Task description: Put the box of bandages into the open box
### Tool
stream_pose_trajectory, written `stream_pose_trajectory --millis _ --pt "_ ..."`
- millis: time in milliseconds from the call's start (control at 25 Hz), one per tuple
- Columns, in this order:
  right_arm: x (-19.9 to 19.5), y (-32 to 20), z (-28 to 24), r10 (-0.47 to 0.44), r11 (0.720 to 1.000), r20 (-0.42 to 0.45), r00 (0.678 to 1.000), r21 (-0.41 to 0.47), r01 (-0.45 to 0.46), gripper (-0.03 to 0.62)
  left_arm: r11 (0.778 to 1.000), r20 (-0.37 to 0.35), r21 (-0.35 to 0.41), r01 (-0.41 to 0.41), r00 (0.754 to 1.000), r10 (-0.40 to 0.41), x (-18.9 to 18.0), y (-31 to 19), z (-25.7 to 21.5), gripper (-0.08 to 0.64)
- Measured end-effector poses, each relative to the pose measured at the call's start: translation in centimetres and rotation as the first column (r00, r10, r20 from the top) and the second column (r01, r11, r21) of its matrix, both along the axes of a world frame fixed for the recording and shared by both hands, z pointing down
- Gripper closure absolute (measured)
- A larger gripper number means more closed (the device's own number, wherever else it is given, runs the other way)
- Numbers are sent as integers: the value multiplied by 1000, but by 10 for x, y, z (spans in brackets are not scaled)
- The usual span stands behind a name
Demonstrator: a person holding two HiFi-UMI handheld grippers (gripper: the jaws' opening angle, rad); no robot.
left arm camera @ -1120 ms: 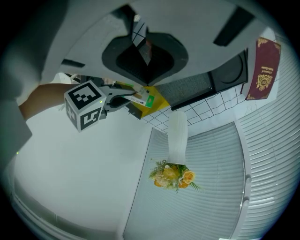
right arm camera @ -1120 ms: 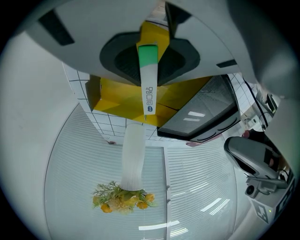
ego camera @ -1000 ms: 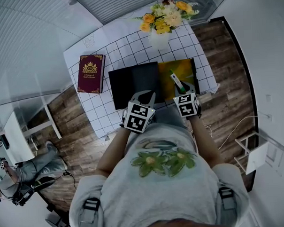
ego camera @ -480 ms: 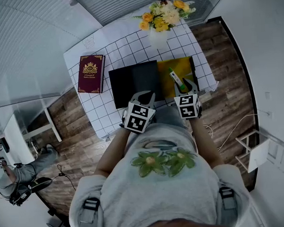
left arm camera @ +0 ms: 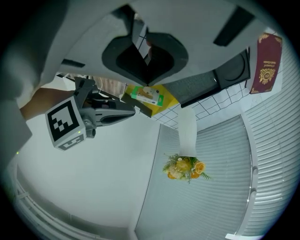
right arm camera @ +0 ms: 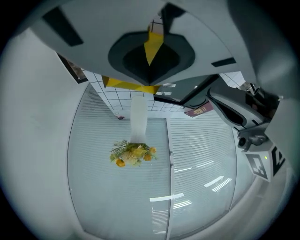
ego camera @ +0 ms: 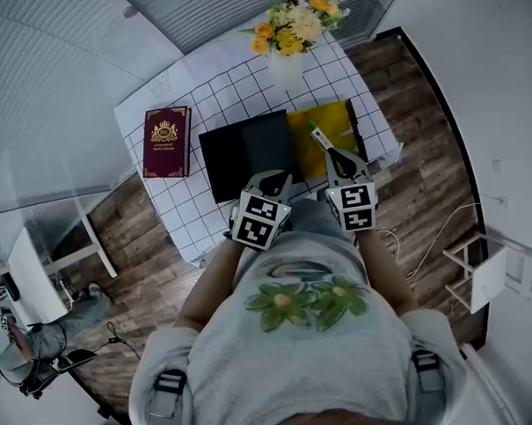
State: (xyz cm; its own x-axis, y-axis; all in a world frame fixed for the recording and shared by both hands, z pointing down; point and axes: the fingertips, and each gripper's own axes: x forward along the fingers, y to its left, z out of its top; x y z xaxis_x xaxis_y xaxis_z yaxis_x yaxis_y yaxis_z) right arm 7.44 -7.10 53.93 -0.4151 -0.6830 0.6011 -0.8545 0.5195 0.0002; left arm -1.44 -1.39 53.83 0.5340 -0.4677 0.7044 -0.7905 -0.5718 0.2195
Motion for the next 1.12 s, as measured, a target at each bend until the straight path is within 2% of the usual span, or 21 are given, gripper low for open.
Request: stream_pose_trajectory --millis 160,600,1120 --pt "-4 14 -10 -27 1000 59 998 0 27 586 999 -7 13 -31 1000 31 6 6 -3 552" --pt "9 38 -19 22 1000 43 999 8 -22 586 996 -23 28 -85 996 85 22 19 -8 552" --pt "14 62 -11 70 998 24 997 0 -70 586 993 -11 23 -118 993 118 22 40 -1 552"
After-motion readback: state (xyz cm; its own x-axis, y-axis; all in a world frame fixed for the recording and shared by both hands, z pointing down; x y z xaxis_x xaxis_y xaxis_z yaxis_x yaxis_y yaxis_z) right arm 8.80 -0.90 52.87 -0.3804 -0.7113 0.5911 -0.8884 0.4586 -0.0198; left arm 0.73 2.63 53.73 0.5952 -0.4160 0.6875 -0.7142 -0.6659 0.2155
